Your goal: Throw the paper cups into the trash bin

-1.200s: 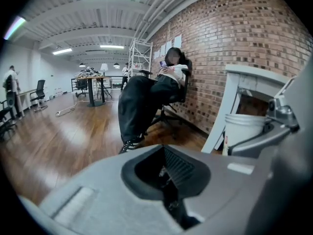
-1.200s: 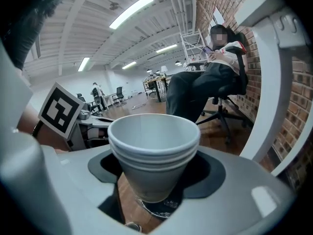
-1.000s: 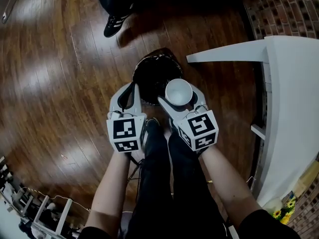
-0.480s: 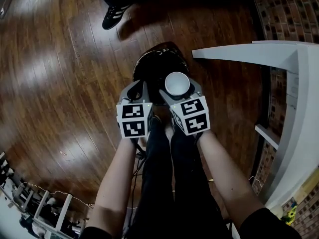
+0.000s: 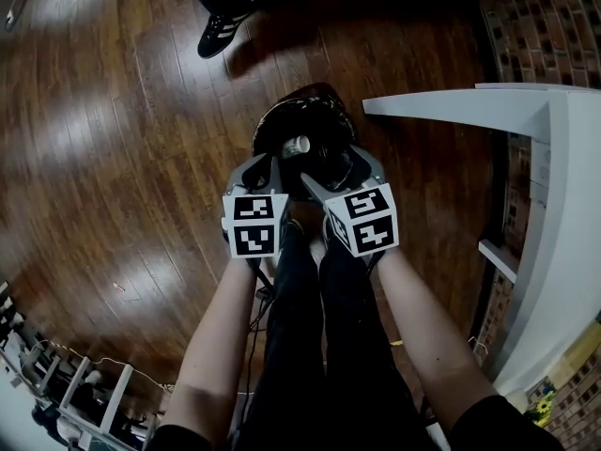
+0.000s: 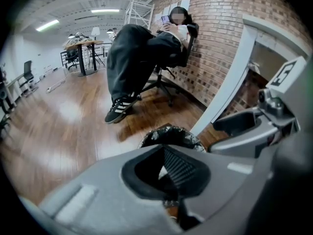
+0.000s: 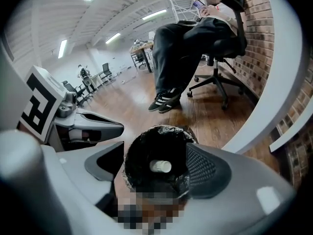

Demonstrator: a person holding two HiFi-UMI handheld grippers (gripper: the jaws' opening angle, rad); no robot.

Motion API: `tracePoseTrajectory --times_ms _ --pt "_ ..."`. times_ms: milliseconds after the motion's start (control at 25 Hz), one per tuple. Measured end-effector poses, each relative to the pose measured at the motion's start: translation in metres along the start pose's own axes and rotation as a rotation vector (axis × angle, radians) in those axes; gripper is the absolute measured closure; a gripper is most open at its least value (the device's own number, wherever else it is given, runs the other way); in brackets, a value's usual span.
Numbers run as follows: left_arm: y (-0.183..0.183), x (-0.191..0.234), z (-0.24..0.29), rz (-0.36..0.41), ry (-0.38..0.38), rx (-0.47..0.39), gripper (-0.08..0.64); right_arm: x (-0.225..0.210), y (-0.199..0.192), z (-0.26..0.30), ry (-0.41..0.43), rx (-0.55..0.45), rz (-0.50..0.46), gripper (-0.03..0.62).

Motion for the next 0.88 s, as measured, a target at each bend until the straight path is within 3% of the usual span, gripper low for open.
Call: tracePoseTrajectory --times_ms 120,280,720,880 --pt "0.009 0.001 -0.011 0.003 0.008 -0.013 0.555 0.005 0.019 -0.021 -0.003 -0.053 0.004 0.211" --pt "0.032 0.001 -0.037 -0.001 0.021 -0.047 0.555 0.016 0.057 -0.058 -0.003 -0.154 0.015 0.373" --pt "0.136 -0.026 -0.156 0.051 0.011 -0.252 0.555 0.065 0.168 -0.162 0.021 -0.370 -0.035 0.443" --pt "0.181 -0.031 -0.197 0.058 0.022 -0.323 0.555 0.081 0.204 -0.203 0.052 -0.459 -0.037 0.503"
Point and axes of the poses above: the fingertips, and each gripper's own axes: z forward along the fingers, x to its left, y out of its top, the point moved 1 cm from there along -z, backward along the fingers, and after that the axes turned 2 degrees about y, right-handed, at the moved point
